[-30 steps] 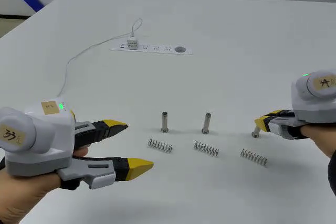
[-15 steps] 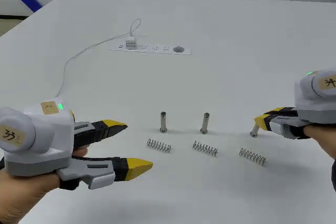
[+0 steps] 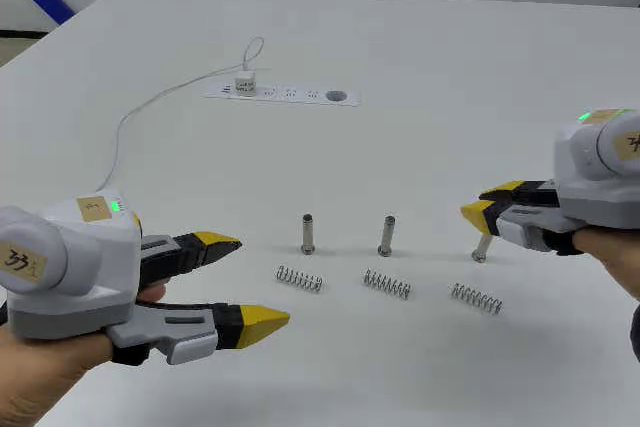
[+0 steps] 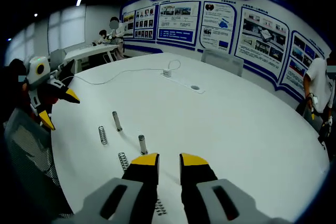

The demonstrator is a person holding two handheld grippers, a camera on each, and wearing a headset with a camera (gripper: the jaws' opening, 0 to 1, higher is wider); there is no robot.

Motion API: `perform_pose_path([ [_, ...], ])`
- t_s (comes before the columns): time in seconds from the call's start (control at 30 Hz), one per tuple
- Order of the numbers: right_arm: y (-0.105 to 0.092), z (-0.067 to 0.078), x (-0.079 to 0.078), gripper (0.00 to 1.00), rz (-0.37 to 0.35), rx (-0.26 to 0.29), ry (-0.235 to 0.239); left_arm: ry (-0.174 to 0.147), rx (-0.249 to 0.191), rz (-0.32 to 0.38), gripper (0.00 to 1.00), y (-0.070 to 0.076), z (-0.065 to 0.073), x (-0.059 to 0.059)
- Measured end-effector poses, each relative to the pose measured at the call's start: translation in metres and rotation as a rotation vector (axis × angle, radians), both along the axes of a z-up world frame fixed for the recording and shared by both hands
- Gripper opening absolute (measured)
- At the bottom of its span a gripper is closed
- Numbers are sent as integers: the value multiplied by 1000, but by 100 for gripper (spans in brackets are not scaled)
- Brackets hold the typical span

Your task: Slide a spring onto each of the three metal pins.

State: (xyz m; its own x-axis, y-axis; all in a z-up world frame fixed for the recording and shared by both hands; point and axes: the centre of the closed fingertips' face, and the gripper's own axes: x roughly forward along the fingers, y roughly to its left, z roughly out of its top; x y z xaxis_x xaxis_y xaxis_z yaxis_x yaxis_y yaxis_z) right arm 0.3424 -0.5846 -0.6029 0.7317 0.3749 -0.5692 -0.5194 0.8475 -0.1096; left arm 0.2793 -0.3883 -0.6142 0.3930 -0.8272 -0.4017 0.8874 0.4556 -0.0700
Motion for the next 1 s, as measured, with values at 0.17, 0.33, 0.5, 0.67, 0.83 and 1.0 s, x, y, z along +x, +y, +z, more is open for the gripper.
perform_pose_path([
  [0.17,27,-11,-4,16,78,-2,23,0,-1,2,61,1,0,0],
  [0.33,61,-22,-13,16,184,-14,50,2,3,3,61,1,-1,0],
  [0.5,90,-35,-18,18,281,-31,75,4,6,-1,61,1,-2,-1],
  [0.67,117,-47,-21,18,367,-46,96,4,6,3,61,2,-2,0],
  [0.83,136,-60,-23,18,424,-64,123,4,9,5,61,2,-3,0],
  [1.0,146,-78,-22,18,451,-83,157,6,11,8,61,4,-3,0],
])
